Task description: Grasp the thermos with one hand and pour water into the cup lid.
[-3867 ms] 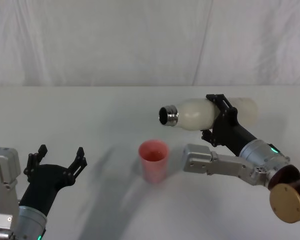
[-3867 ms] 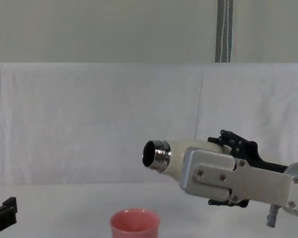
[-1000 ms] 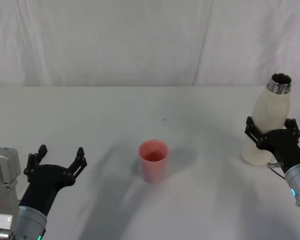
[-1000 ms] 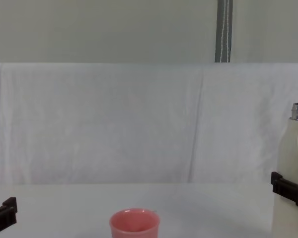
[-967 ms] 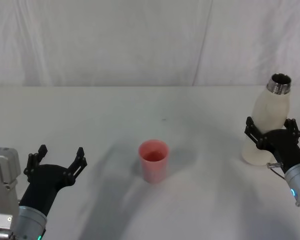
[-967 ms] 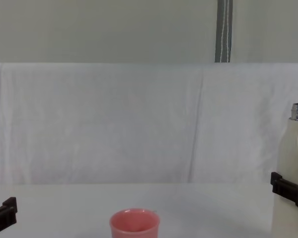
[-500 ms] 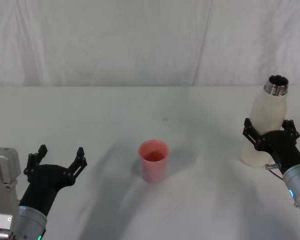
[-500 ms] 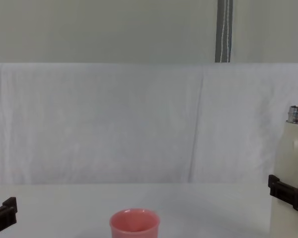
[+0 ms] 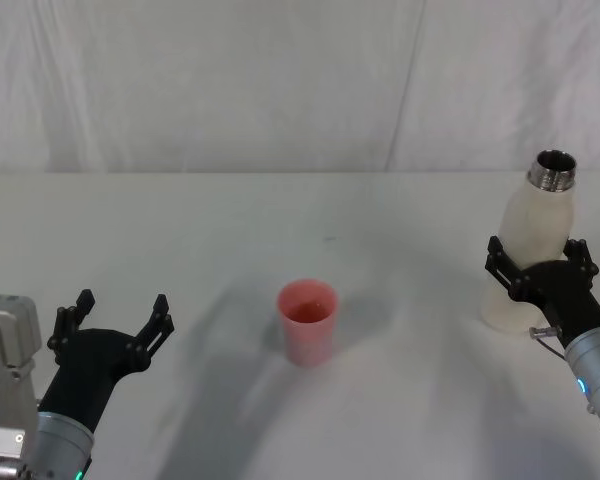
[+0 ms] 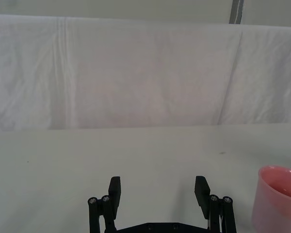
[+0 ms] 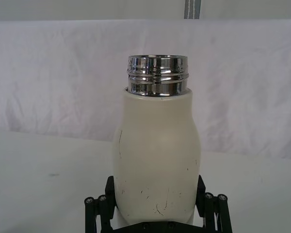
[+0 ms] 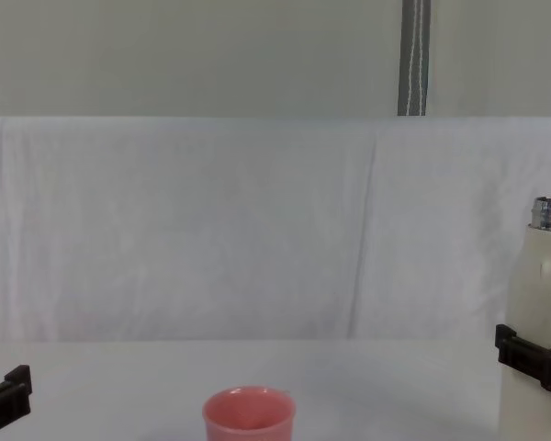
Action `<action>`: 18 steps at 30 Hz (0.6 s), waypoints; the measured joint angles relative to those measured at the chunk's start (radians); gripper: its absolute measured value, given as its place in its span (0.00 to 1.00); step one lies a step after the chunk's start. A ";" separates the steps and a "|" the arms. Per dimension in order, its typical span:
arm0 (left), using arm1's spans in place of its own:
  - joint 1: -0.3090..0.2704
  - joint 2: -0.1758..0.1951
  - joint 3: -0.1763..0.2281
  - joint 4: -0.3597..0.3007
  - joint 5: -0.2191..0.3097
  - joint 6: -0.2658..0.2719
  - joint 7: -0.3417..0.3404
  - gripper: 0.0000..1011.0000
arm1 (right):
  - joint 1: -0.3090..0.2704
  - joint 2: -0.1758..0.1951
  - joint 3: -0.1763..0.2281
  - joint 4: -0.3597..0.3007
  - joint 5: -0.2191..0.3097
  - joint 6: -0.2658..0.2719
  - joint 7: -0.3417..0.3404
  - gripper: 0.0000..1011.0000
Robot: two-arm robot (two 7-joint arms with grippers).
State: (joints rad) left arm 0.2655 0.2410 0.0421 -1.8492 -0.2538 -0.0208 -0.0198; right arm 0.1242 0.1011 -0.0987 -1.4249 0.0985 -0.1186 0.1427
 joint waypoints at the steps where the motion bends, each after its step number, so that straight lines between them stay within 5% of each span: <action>1: 0.000 0.000 0.000 0.000 0.000 0.000 0.000 0.99 | 0.000 0.000 0.000 0.000 0.000 0.000 0.000 0.94; 18: 0.000 0.000 0.000 0.000 0.000 0.000 0.000 0.99 | 0.000 0.003 -0.001 -0.001 0.001 0.002 0.002 0.94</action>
State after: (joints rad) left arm 0.2655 0.2410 0.0421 -1.8492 -0.2538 -0.0208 -0.0198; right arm 0.1239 0.1040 -0.0998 -1.4256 0.0993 -0.1169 0.1451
